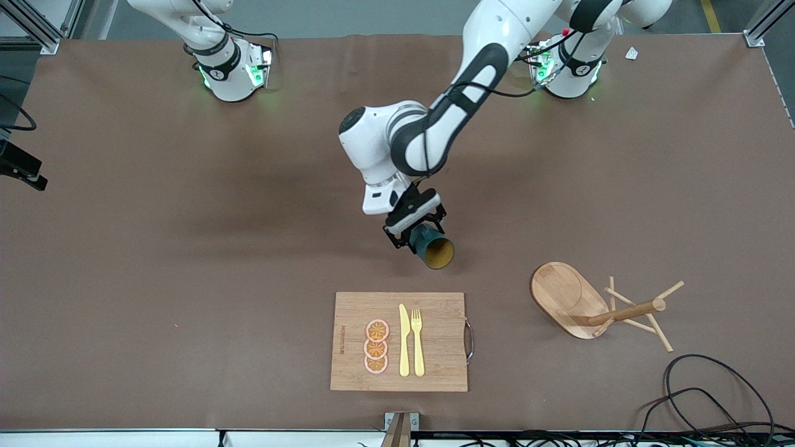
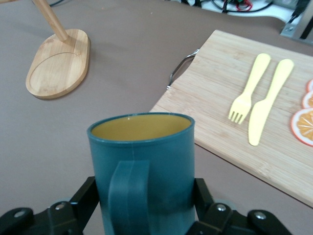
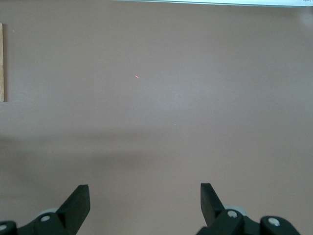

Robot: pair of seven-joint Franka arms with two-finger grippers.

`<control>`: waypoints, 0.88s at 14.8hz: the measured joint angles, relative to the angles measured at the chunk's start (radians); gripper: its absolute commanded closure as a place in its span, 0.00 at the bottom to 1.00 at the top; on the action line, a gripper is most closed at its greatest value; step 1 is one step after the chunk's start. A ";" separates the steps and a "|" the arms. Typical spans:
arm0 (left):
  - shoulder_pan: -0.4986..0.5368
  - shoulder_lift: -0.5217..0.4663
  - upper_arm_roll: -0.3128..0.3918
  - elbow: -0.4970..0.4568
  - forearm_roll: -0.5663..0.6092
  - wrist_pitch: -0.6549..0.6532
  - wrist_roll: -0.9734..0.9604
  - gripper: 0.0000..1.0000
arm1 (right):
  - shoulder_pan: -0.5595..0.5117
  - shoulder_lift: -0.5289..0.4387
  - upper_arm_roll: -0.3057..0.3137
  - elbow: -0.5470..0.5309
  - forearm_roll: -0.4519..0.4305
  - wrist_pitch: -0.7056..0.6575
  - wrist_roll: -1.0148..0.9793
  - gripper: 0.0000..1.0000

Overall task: Transfer cup from left to right arm and place
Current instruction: 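Lift the teal cup off the stand and carry it toward the table middle, then lower the cup onto the table while the right gripper approaches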

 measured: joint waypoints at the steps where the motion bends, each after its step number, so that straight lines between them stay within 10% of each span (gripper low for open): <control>1: -0.018 0.015 0.000 -0.001 0.034 0.000 -0.042 0.33 | -0.001 0.000 0.000 0.000 0.000 -0.001 0.000 0.00; 13: -0.150 0.163 0.003 -0.013 0.408 -0.051 -0.376 0.32 | 0.028 0.038 0.023 -0.005 0.003 -0.006 0.034 0.00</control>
